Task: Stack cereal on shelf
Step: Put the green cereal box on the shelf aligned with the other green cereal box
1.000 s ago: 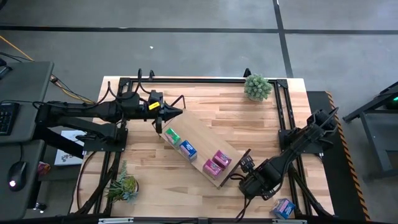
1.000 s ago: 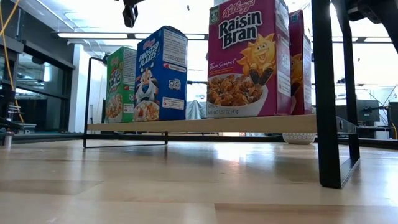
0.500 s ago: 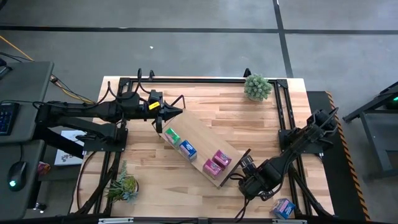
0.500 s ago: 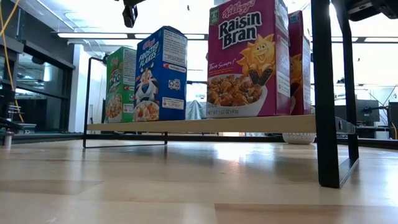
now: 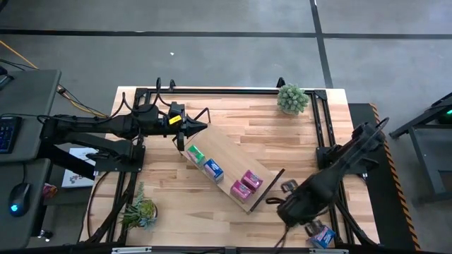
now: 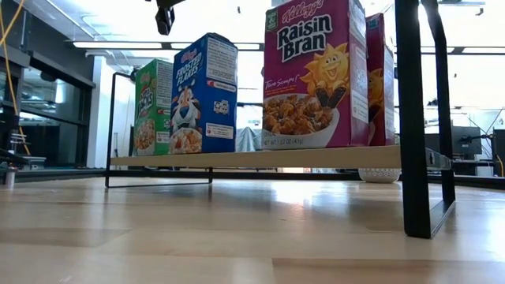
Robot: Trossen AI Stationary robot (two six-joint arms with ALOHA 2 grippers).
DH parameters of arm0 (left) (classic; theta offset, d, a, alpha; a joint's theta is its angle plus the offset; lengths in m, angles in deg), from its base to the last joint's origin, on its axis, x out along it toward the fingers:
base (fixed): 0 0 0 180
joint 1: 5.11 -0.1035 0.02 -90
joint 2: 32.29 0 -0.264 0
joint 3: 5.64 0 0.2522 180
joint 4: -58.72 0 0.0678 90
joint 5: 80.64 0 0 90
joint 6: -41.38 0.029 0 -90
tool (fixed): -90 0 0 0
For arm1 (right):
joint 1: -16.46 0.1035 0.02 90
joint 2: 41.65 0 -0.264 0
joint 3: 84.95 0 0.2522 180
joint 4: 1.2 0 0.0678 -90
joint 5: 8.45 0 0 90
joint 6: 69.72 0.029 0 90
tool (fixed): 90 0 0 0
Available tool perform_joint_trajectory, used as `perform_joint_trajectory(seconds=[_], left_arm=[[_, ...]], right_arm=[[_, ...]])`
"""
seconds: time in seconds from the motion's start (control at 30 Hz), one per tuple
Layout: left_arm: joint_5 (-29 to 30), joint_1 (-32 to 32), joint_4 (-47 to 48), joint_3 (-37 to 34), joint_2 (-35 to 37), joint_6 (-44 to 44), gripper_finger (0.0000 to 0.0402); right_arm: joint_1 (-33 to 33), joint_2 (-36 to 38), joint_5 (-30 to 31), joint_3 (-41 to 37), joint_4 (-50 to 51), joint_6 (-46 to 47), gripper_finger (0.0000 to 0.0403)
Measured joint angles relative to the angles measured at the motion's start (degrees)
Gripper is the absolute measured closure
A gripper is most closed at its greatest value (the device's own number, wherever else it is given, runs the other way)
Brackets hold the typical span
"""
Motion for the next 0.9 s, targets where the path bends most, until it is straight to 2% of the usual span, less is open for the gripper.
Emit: perform_joint_trajectory(seconds=[0.1, 0.17, 0.23, 0.37, 0.43, 0.5, 0.6, 0.7, 0.9], left_arm=[[0.0, 0.0, 0.0, 0.0, 0.0, 0.0, 0.0401], [0.0, 0.0, -0.1, 0.0, 0.0, 0.0, 0.0401], [0.0, 0.0, -1.1, 0.0, 0.0, 0.0, 0.0401], [0.0, 0.0, -6.9, 0.0, 0.0, -0.1, 0.0401], [-0.4, 0.0, -10.3, 1.1, 0.0, 0.0, 0.0401], [-1.2, 0.0, -11.7, 3.3, 0.0, 0.0, 0.0401], [-2.7, 0.0, -11.6, 7.6, 0.0, 0.2, 0.0401], [-4.7, 0.2, -11.6, 11.6, 0.0, 3.3, 0.0401], [-4.9, 1.8, -11.3, 16.5, 0.0, 9.2, 0.0401]], right_arm=[[-0.1, 3.8, -4.1, 5.0, 0.7, 5.7, 0.0265], [-1.4, 6.1, -1.8, 9.6, 0.5, 9.9, 0.0265], [-3.5, 7.8, 7.8, 14.9, 0.4, 12.9, 0.0265], [-8.5, 8.3, 35.7, 25.3, -0.5, 15.3, 0.0265], [-12.8, 7.2, 42.7, 28.9, -0.5, 13.5, 0.0265], [-17.6, 5.2, 43.1, 31.2, -0.5, 10.9, 0.0265], [-24.4, 0.7, 40.3, 33.2, -0.5, 9.3, 0.0265], [-30.1, -4.1, 35.4, 33.8, -0.6, 9.2, 0.0265], [-38.4, -13.8, 25.3, 33.8, -2.0, 9.4, 0.0265]])
